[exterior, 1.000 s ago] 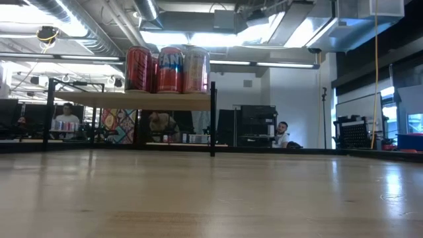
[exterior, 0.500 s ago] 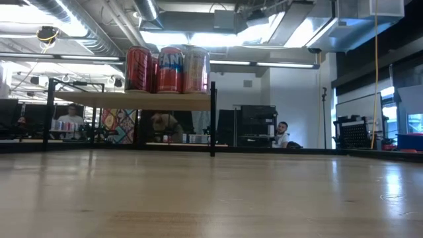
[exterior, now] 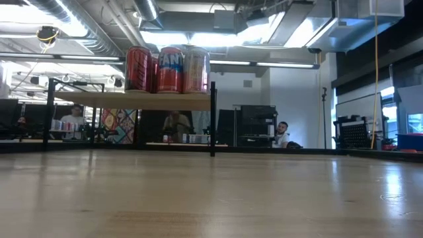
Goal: Place canned beverage on shelf
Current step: Put the right blue soda can on the shelf
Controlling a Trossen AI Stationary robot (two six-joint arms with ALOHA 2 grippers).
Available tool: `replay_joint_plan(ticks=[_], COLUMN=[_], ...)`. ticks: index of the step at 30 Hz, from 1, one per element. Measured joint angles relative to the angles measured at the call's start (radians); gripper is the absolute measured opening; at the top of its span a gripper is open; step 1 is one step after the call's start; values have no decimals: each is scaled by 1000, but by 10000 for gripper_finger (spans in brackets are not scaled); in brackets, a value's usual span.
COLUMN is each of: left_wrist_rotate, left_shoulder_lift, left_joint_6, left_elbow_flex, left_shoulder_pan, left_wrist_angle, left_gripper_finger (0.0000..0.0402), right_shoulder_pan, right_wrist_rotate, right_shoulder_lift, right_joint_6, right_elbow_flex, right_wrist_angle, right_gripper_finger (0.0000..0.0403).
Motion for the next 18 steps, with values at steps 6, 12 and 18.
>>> replay_joint_plan(ticks=[6, 12, 18], left_wrist_rotate=[-1, -3, 27], left_shoulder_lift=[0, 0, -13], left_joint_6=[4, 10, 11], left_elbow_flex=[0, 0, 0], left_shoulder_pan=[0, 0, 0], left_wrist_angle=[-1, -1, -36], left_gripper_finger=[305, 305, 305], right_shoulder_pan=[0, 0, -18], right_wrist_rotate=[-5, 18, 27], right_shoulder_lift=[0, -2, -2], right_joint_6=[7, -1, -82], right_elbow_flex=[-28, -37, -27], right_wrist_angle=[4, 1, 0], right_gripper_finger=[330, 216, 204])
